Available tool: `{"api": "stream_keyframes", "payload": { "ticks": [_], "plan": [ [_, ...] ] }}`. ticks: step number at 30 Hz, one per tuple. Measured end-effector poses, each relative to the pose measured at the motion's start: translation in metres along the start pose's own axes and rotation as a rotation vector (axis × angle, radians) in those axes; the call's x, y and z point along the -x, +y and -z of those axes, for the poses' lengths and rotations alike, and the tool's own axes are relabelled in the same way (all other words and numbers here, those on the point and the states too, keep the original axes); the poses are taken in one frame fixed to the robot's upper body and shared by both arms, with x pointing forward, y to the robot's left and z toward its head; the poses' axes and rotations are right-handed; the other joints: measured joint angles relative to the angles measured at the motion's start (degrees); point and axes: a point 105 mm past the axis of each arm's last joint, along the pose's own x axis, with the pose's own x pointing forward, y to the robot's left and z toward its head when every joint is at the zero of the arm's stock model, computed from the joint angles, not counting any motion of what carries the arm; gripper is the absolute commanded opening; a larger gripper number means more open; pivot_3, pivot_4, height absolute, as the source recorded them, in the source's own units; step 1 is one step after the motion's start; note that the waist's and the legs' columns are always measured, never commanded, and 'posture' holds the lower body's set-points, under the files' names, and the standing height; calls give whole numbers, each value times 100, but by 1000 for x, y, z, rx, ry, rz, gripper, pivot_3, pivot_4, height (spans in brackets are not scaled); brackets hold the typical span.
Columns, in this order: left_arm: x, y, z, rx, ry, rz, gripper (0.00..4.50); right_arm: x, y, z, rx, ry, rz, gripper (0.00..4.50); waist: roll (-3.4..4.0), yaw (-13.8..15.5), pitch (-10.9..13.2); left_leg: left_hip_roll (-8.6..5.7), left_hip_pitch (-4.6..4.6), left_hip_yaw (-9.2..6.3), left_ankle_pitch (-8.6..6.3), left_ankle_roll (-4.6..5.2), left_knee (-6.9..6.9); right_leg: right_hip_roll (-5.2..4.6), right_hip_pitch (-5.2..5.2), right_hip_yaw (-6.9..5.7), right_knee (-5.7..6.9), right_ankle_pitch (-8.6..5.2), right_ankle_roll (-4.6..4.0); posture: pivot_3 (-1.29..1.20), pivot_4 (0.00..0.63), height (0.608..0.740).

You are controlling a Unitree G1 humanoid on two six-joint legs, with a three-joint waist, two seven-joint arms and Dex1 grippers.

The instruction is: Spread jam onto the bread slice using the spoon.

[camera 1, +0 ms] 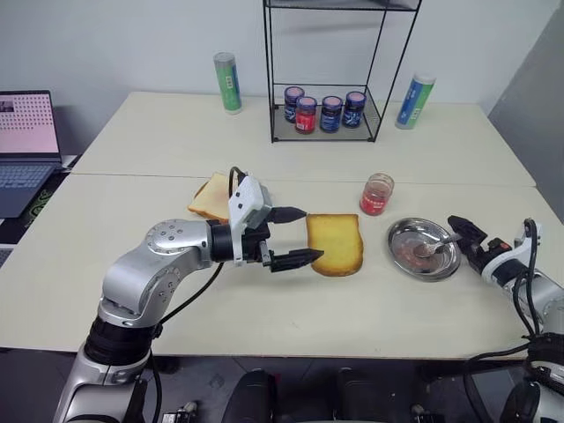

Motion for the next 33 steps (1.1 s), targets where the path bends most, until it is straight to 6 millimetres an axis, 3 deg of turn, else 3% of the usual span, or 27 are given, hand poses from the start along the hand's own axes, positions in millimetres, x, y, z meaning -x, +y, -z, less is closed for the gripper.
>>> {"api": "stream_keyframes", "payload": {
  "ticks": [4, 10, 18, 25, 28, 33],
  "plan": [
    [1, 0, 0, -2, 3, -2, 4500, -3, -4, -1, -9, -11, 8, 3611, 0, -3, 0, 0, 0, 2, 0, 0, 1, 1, 0, 1, 0, 0, 0, 0, 150, 740],
    [1, 1, 0, -5, 6, -3, 4500, -2, -12, 0, -20, -12, 29, 2181, 0, -3, 0, 1, -1, 2, 0, 0, 0, 0, -1, 2, 0, 0, 0, 0, 150, 740],
    [1, 0, 0, -2, 2, 4, 4500, 0, -6, -4, 6, -26, 8, 141, 0, 7, 0, 1, -2, 1, 0, 0, -1, 0, -1, 1, -2, 0, 0, 0, 150, 740],
    [2, 0, 0, -1, 4, 19, 4500, 11, 13, -14, 98, -67, -41, 34, 2, 29, 1, 0, -4, 0, 0, 0, -2, -2, -2, 0, -3, -1, 1, 0, 150, 740],
    [2, 0, 0, -3, 1, 24, 4500, 14, 36, -15, 172, -67, -96, 34, 6, 24, 4, 2, -4, -1, 0, 0, -2, -7, -4, -1, -2, -1, 1, 0, 150, 740],
    [2, 3, 0, 7, -12, 23, 4500, 13, 92, -14, 334, -59, -203, 34, 11, -1, 7, 8, -3, -2, 0, 0, -4, -5, -7, -2, 0, -1, 1, 0, 150, 740]
  ]
}}
